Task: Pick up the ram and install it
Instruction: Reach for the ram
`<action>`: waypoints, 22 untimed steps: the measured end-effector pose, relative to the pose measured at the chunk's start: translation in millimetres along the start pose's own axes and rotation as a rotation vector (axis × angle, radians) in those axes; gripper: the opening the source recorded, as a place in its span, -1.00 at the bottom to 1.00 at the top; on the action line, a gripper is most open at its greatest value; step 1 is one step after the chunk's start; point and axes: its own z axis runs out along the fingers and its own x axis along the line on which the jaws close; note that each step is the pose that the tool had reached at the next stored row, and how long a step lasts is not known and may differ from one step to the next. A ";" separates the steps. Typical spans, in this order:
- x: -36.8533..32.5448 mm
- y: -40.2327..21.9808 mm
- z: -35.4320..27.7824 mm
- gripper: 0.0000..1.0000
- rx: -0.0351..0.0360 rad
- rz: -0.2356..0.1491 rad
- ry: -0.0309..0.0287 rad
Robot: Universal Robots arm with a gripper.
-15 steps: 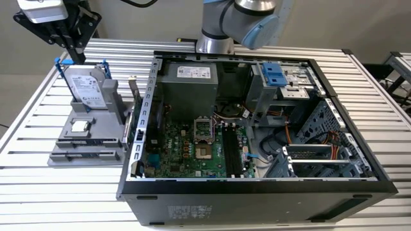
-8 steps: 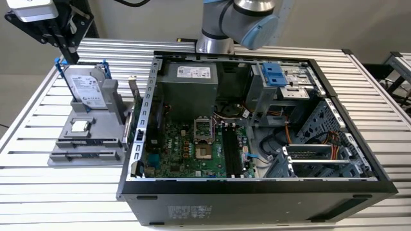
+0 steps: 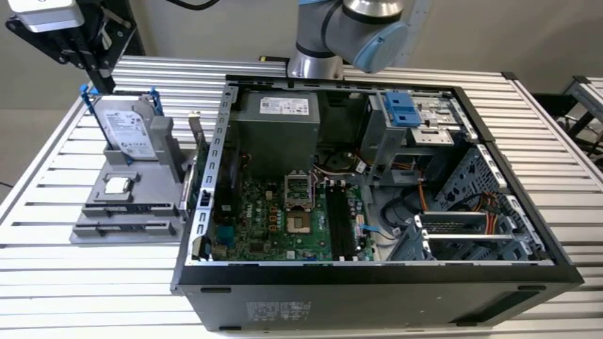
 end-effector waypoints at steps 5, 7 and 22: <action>0.8 -0.1 0.0 -1.00 0.0000 0.000 0.0000; 1.9 -0.1 -0.1 -1.00 0.0000 0.000 0.0000; 7.7 -10.1 0.3 -1.00 -0.0001 0.000 0.0000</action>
